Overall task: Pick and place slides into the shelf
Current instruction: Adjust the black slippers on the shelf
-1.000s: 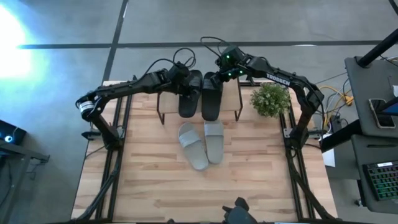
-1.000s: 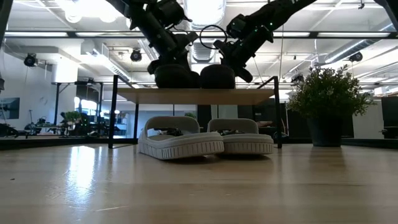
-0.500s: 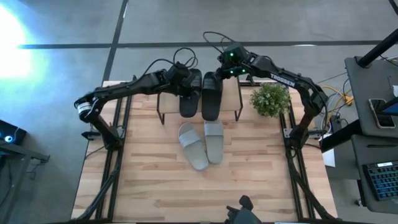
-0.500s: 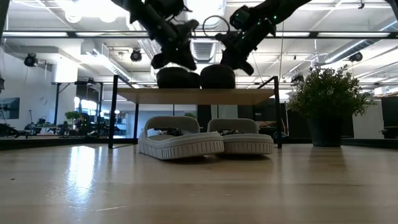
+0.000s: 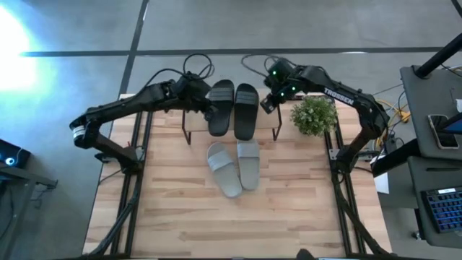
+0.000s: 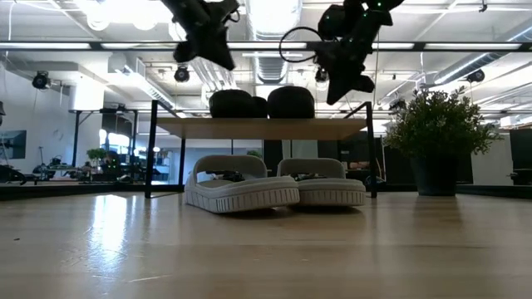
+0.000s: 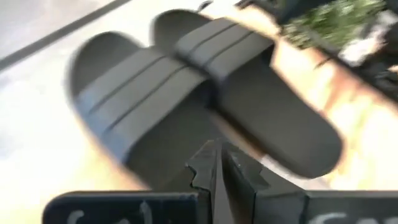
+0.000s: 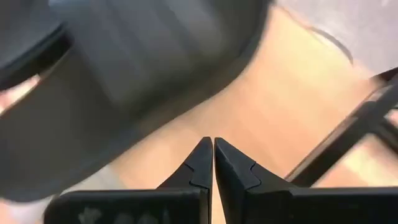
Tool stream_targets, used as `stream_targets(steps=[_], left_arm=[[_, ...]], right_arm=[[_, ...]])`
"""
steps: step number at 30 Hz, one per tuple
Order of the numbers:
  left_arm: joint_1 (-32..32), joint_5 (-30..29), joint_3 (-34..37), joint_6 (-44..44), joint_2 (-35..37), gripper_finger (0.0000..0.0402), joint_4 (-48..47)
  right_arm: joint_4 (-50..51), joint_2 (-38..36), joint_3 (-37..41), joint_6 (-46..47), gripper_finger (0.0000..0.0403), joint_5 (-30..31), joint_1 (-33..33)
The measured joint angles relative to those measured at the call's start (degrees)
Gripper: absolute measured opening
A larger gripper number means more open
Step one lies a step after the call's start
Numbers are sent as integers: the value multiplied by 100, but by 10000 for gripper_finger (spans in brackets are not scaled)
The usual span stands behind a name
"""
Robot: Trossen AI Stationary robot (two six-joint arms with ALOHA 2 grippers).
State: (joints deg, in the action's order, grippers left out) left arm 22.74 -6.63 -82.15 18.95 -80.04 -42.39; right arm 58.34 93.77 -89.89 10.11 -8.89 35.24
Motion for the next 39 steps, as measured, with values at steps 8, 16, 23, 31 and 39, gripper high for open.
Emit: stream_targets(steps=[8,16,23,31,39], left_arm=[[13,-469,427,25,301,10,-427],[13,-546,941,234,289,10,-519],[11,-548,1187,333,332,10,-562],[13,-944,1189,290,333,10,-628],[210,-1216,1206,157,333,10,-613]], right_arm=[[-506,54,329,299,8,-4,-451],[-948,162,345,502,8,118,-468],[-993,165,343,549,8,591,-448],[-993,167,343,596,8,737,-446],[-479,162,348,596,9,213,-506]])
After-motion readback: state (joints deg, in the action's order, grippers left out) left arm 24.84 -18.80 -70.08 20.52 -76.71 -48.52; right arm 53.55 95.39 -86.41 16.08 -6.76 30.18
